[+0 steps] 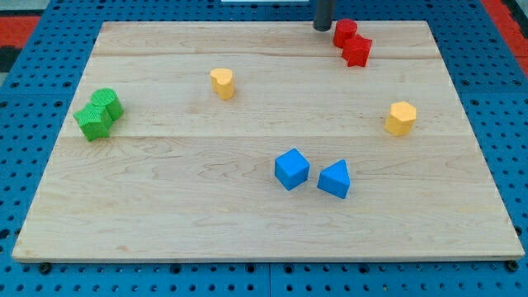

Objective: Place the yellow heart diagonally towards blue cube

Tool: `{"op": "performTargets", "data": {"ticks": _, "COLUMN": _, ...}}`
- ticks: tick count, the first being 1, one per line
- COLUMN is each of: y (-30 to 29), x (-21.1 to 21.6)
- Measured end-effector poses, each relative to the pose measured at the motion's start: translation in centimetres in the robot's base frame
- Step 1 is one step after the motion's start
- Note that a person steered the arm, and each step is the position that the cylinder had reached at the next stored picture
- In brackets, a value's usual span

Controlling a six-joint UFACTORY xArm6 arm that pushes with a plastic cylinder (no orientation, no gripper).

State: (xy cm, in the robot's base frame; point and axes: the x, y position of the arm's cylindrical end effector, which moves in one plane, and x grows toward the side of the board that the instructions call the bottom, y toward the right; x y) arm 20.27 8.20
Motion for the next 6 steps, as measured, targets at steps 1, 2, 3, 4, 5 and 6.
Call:
{"op": "performTargets", "data": {"ticks": 1, "y": -3.9, "x": 0.0}}
{"op": "performTargets", "data": {"ticks": 2, "y": -5.8, "x": 0.2}}
{"op": "performTargets", "data": {"ticks": 3, "y": -6.1, "x": 0.2}}
{"op": "performTargets", "data": {"ticks": 4, "y": -9.6, "x": 2.7}}
{"op": "performTargets", "data": {"ticks": 5, "y": -14.3, "x": 9.1}}
{"op": "performTargets", "data": {"ticks": 6, "y": -15.9, "x": 12.8}}
